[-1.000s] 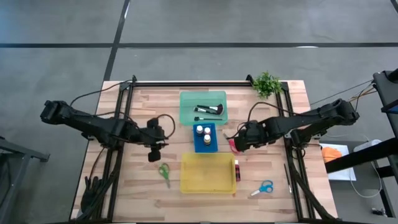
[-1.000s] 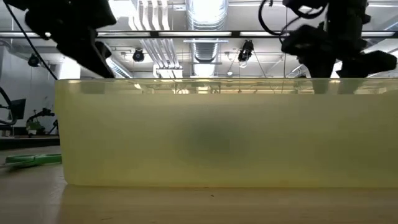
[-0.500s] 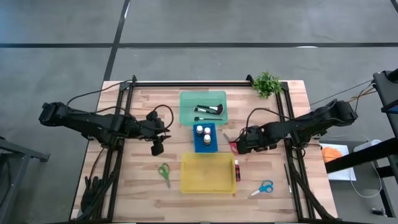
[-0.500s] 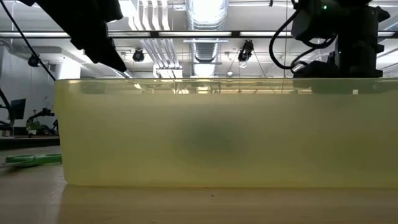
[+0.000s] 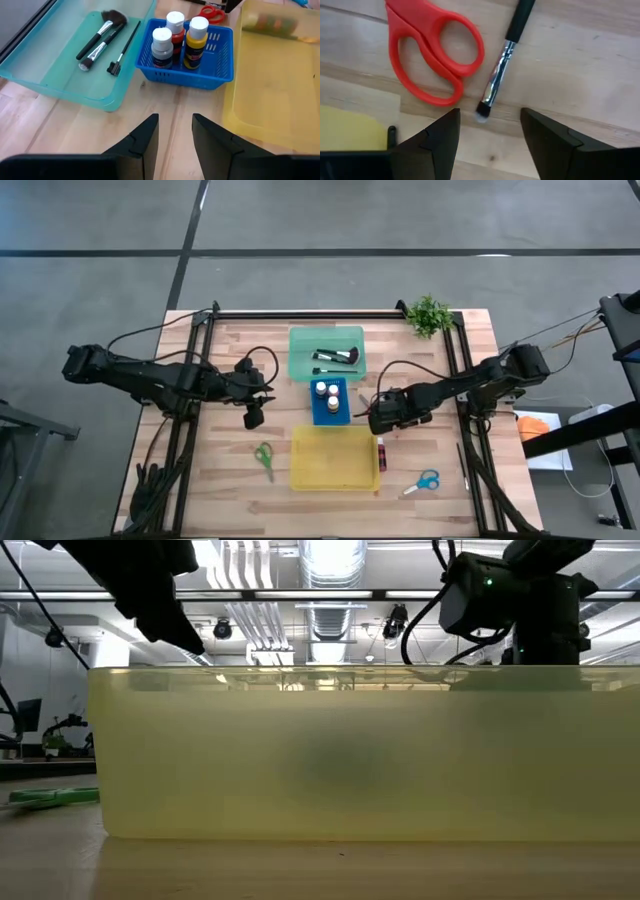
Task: Pick & Place Paint Supplies
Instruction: Put the black eyeshadow brush into the green bin
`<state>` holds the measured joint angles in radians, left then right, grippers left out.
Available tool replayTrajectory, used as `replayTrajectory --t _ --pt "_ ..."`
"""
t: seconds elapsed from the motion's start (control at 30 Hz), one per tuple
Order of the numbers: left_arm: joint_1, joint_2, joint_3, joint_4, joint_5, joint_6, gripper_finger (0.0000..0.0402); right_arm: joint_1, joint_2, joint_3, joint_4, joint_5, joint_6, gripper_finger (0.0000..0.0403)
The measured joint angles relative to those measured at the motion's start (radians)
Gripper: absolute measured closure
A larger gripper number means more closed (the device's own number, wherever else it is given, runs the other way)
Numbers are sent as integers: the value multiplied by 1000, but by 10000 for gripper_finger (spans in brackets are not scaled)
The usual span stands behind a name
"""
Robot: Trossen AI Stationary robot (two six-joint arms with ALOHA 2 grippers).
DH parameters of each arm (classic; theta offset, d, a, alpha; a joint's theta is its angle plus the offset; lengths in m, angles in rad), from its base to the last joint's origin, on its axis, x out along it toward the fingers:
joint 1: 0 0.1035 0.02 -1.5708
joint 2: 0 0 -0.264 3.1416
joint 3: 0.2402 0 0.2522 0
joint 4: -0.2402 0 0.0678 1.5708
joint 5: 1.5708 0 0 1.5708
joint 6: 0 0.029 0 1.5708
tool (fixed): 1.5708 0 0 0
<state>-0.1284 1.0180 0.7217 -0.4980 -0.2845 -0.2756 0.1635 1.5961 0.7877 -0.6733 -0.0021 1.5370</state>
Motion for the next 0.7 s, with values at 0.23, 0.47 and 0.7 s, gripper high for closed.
replayTrajectory --t 0.23,0.47,0.7 --pt "0 0 0 0 8 -15 275 0 36 2 -13 14 -1 214" --pt "0 0 0 0 8 -16 275 1 30 -4 -35 40 -21 335" --pt "0 0 -1 0 8 -16 275 11 -11 -7 -32 104 -51 393"
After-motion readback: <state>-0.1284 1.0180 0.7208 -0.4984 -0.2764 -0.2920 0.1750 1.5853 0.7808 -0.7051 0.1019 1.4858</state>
